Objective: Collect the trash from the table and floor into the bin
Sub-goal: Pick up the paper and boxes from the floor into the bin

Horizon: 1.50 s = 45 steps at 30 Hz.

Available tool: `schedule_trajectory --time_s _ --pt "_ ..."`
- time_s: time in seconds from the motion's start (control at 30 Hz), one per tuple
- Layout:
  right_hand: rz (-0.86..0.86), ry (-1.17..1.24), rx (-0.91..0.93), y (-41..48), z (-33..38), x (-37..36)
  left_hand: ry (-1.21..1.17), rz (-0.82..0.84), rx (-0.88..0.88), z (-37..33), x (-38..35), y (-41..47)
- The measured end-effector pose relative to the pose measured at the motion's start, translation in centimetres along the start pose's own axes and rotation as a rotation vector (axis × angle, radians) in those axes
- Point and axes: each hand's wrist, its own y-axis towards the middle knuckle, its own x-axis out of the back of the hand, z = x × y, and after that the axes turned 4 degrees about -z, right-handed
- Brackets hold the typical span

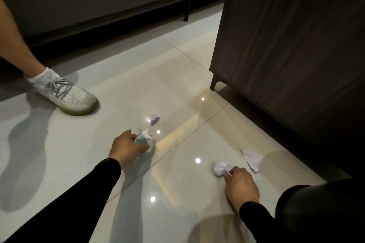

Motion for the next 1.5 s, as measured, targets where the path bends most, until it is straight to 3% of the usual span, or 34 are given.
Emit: schedule_trajectory --time_s 0.13,0.23,0.37,0.47,0.57,0.67,0.8,0.97,1.07,1.13,1.27,1.33,1.4,1.5 --pt "-0.255 0.203 -0.044 1.3 0.8 1.1 0.102 0.025 -0.111 -0.1 -1.5 3.0" --pt "-0.375 0.204 -0.133 3.4 0.3 2.7 0.258 0.057 -0.196 0.1 -2.1 3.6" --pt "-0.219 0.096 -0.220 5.2 -0.8 2.2 0.422 -0.037 -0.364 0.9 -2.8 3.1" --pt "-0.182 0.098 -0.219 5.2 -1.0 1.3 0.375 -0.031 -0.426 -0.4 -2.6 3.4" --pt "-0.187 0.120 -0.213 5.2 -0.8 1.6 0.208 -0.080 -0.331 -2.5 -2.8 5.0" --pt "-0.115 0.127 -0.170 4.3 -0.2 1.8 0.197 -0.023 -0.275 -4.2 -3.4 6.4" --pt "-0.053 0.277 -0.094 2.4 0.4 1.7 0.384 -0.005 -0.319 -4.4 -5.6 6.9" --pt "-0.025 0.551 -0.137 1.3 2.2 2.7 0.532 -0.044 -0.471 -3.4 -7.1 5.1" --pt "-0.041 0.705 -0.092 0.3 4.6 5.9 0.626 0.120 -0.535 -4.8 -7.4 1.6" --pt "-0.142 0.776 -0.008 -0.6 6.0 9.2 0.483 0.189 -0.509 -7.7 -7.6 -1.3" --pt "-0.367 0.896 0.042 -3.3 5.6 18.3 -0.144 0.294 -0.485 -17.6 -7.0 -8.7" --pt "-0.476 0.904 0.058 -5.1 3.6 23.2 -0.354 0.383 -0.556 -22.6 -6.6 -13.2" --pt "-0.544 0.896 0.077 -7.4 0.7 27.6 -0.413 0.416 -0.670 -26.6 -6.5 -17.7" --pt "-0.493 0.797 0.009 -11.0 -4.9 31.5 -0.395 0.523 -0.738 -29.5 -7.7 -23.9"
